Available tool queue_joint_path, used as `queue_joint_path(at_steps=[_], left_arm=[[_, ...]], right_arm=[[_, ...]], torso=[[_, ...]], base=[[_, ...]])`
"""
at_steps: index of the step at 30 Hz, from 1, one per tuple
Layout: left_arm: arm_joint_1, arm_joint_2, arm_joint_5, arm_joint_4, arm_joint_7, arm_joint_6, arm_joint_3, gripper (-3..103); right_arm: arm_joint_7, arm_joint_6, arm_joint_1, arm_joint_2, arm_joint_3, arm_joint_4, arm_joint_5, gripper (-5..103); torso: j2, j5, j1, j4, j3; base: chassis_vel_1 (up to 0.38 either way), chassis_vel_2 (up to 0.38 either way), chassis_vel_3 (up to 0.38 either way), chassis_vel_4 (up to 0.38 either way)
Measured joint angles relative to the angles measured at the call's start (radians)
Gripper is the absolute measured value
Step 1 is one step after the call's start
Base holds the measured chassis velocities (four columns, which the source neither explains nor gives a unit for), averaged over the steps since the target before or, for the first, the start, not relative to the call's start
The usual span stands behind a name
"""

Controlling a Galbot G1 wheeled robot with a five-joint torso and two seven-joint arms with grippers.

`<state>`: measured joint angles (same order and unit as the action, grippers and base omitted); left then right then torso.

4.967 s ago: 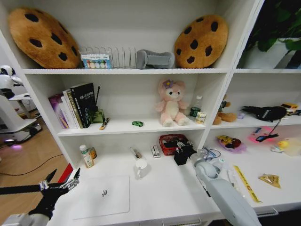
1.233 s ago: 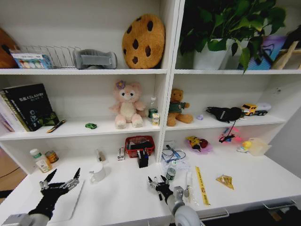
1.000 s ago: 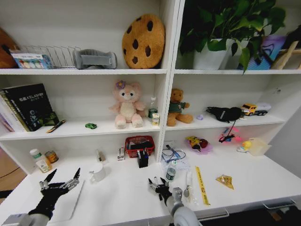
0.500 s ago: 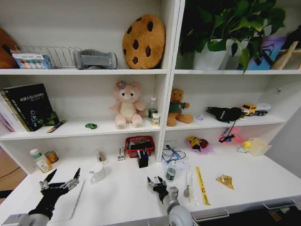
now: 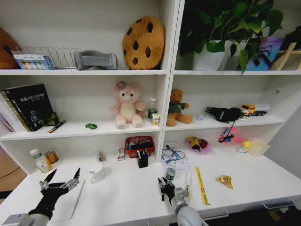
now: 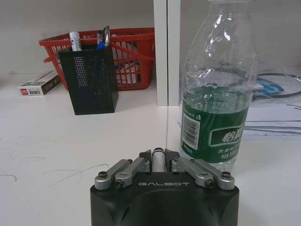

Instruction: Organize the objects on the table.

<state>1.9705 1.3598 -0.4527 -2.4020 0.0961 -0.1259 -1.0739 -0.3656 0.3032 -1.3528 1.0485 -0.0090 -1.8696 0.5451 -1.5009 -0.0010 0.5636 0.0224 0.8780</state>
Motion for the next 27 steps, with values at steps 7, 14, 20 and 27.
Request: queue_joint_path(at_steps=[7,14,20,27], left_arm=[[0.0,0.0,0.0,0.0,-0.001,0.0,0.0,100],[0.0,0.0,0.0,0.0,-0.001,0.0,0.0,100],[0.0,0.0,0.0,0.0,-0.001,0.0,0.0,100],[0.0,0.0,0.0,0.0,-0.001,0.0,0.0,100]], right_arm=[[0.067,-0.025,0.001,0.002,-0.017,-0.013,0.008,13],[0.185,-0.13,0.044,-0.006,-0.032,-0.014,0.015,13],[0.195,-0.146,0.092,-0.021,-0.025,-0.047,0.031,13],[0.198,-0.165,0.129,-0.047,-0.008,-0.072,0.034,13]], torso=[[0.0,0.004,0.0,-0.0017,0.001],[0.001,0.0018,0.0,-0.0019,0.001],[0.001,0.0012,0.0,-0.0013,0.0],[0.0,0.001,0.0,-0.0007,0.0]], base=[[-0.015,0.0,0.001,-0.001],[0.021,0.015,0.003,0.011],[0.0,0.0,0.0,0.0],[0.0,0.0,0.0,0.0]])
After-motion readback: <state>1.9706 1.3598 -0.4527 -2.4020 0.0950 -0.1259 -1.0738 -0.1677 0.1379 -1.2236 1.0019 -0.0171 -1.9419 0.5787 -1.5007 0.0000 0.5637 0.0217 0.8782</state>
